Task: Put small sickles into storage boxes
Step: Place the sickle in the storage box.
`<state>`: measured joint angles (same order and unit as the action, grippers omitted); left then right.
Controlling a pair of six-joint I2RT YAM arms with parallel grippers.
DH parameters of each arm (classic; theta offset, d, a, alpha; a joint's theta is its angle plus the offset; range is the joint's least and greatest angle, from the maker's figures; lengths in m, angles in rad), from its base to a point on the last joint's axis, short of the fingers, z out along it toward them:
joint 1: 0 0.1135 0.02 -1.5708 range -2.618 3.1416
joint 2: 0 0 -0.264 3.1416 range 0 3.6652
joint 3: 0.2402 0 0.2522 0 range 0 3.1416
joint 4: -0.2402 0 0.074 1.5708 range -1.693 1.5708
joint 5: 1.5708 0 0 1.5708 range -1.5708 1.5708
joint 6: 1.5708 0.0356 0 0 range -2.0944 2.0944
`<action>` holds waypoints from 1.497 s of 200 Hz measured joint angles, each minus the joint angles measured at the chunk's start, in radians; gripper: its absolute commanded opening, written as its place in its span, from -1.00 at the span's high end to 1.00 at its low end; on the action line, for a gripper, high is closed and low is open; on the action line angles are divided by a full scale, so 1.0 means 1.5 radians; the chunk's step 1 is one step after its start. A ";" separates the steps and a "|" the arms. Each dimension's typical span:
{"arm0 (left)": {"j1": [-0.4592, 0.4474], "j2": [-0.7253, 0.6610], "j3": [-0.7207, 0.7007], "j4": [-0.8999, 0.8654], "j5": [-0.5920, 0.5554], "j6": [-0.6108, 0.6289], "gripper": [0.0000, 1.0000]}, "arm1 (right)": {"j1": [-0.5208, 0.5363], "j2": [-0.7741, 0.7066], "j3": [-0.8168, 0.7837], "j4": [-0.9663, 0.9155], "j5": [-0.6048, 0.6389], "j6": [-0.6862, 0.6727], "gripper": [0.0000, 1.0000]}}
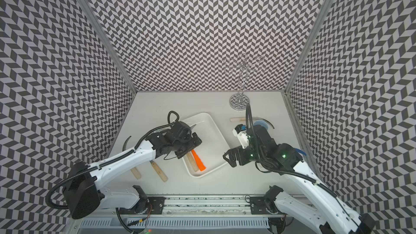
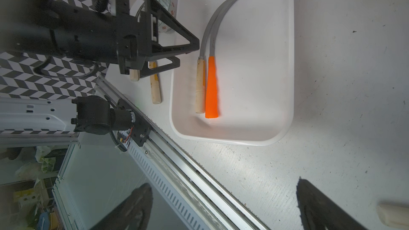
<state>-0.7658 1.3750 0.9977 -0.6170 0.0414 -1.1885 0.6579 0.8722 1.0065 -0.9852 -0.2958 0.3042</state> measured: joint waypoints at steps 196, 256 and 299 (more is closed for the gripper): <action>0.010 0.267 0.113 -0.092 -0.020 0.036 -0.63 | 0.000 -0.029 0.000 -0.013 0.029 0.002 -1.00; 0.009 0.330 0.162 -0.094 -0.021 0.061 -0.39 | 0.000 -0.050 0.000 -0.028 0.038 0.002 -1.00; 0.005 0.345 0.180 -0.098 -0.027 0.066 0.04 | 0.000 -0.055 0.000 -0.029 0.040 0.002 -1.00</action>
<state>-0.7589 1.8927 1.2675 -0.7647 0.0010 -1.0889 0.6579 0.7898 1.0069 -1.0286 -0.2356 0.3073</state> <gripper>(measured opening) 0.520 0.998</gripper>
